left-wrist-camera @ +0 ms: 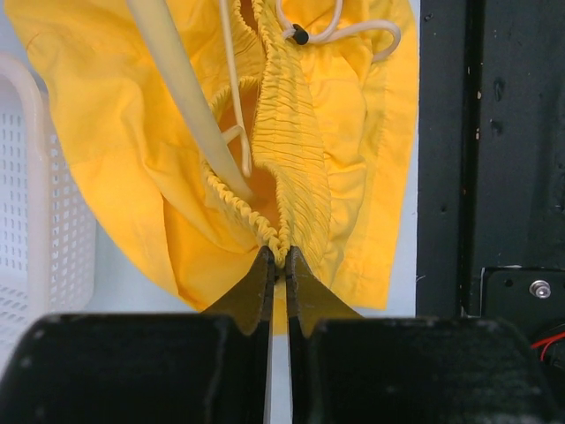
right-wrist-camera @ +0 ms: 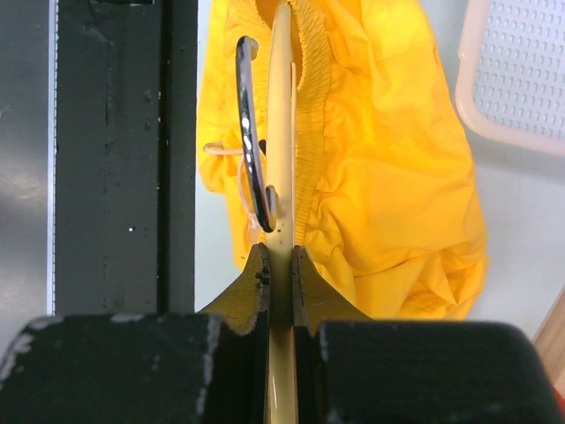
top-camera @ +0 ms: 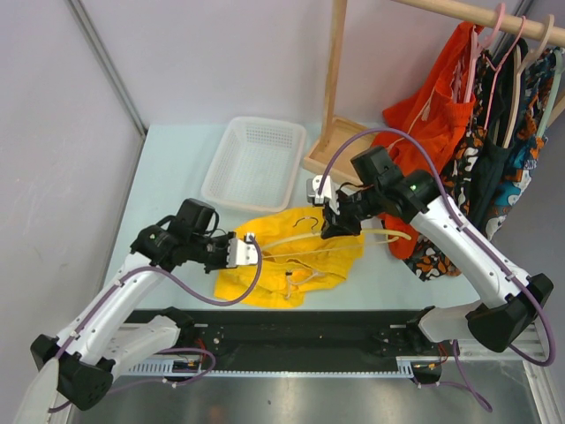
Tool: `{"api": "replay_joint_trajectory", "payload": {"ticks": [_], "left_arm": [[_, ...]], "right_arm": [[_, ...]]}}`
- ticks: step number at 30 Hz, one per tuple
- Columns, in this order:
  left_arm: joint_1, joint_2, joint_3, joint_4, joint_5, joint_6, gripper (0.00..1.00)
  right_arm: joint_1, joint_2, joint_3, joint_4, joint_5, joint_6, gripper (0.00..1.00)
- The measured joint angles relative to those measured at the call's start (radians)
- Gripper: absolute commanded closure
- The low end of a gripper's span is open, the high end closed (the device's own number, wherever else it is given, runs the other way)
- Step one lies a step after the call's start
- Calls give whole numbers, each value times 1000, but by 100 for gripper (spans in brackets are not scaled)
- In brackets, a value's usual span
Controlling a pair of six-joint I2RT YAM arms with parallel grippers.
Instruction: Place the shorts on the hanger
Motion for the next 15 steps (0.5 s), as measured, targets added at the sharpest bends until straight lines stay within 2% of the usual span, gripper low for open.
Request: {"api": "replay_joint_trajectory", "payload": {"ticks": [6, 15], "left_arm": [[-13, 20, 0, -1, -24, 13, 97], [-14, 46, 30, 50, 8, -90, 97]], "right_arm": [[18, -2, 4, -22, 17, -60, 100], [50, -2, -1, -19, 12, -43, 100]]}}
